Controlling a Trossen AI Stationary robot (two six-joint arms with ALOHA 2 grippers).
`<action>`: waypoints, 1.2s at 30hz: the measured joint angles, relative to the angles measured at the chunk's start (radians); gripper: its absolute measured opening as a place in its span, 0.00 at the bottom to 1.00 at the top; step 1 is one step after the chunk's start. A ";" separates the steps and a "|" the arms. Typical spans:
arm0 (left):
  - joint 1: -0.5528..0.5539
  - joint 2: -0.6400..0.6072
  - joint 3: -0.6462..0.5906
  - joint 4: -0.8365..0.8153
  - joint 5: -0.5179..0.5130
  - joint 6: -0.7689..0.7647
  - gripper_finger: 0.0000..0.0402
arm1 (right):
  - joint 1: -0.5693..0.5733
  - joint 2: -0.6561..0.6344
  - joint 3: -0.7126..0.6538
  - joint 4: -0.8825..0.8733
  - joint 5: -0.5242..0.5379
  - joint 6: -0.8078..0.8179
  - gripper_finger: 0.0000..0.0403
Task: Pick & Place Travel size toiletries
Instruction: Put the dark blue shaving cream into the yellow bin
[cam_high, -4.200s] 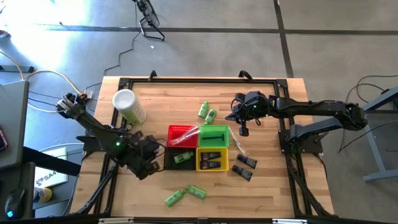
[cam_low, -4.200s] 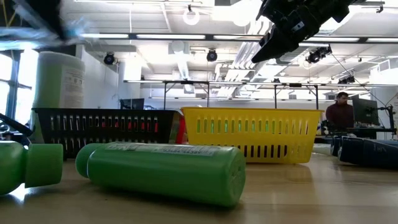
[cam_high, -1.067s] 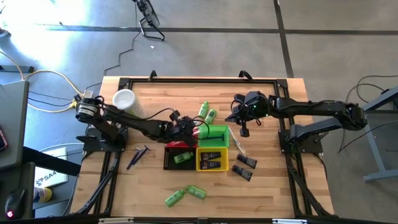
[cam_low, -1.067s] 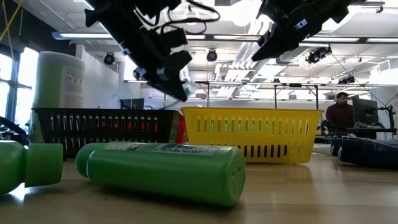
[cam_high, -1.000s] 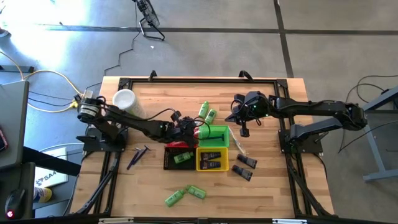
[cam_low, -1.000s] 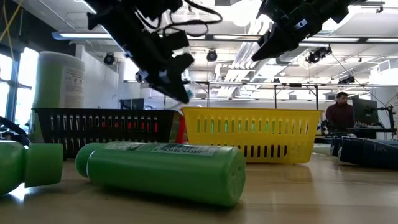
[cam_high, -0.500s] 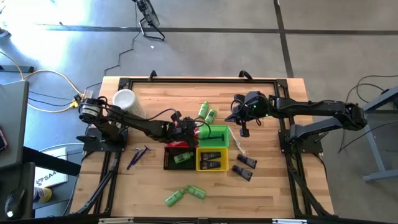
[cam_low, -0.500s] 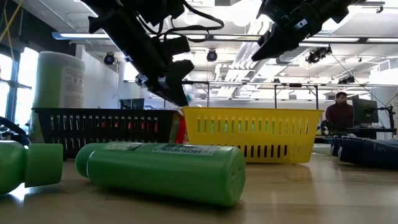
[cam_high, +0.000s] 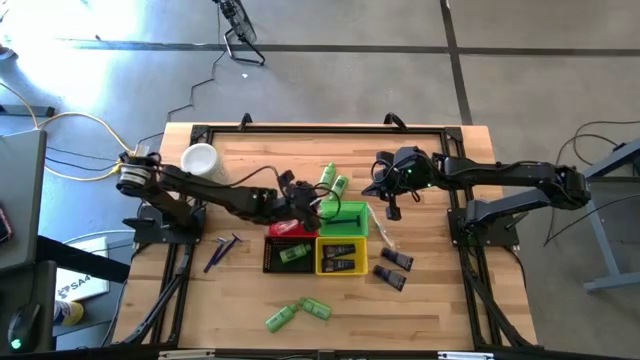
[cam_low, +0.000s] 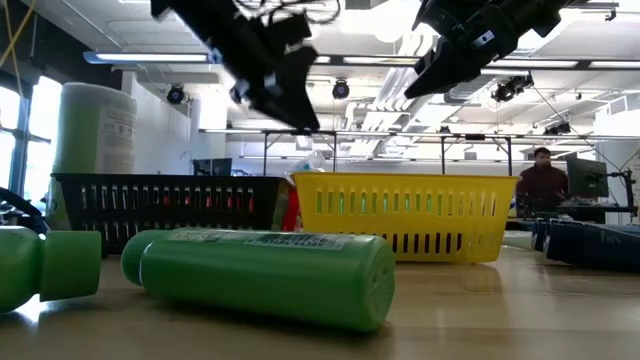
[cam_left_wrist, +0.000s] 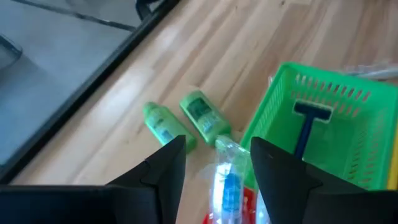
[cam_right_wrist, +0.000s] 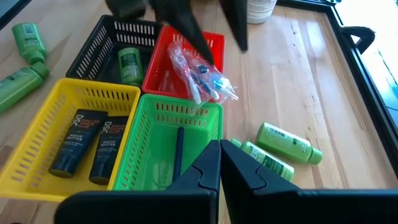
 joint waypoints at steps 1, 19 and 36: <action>0.000 -0.009 0.013 -0.013 -0.001 0.006 0.43 | 0.000 0.000 0.000 0.000 0.000 0.000 0.01; 0.000 -0.032 0.062 -0.007 0.031 0.054 0.44 | 0.000 0.000 0.000 0.007 0.000 -0.007 0.01; 0.004 -0.097 0.037 -0.079 0.297 0.285 0.44 | 0.000 0.000 0.000 0.027 0.039 0.022 0.01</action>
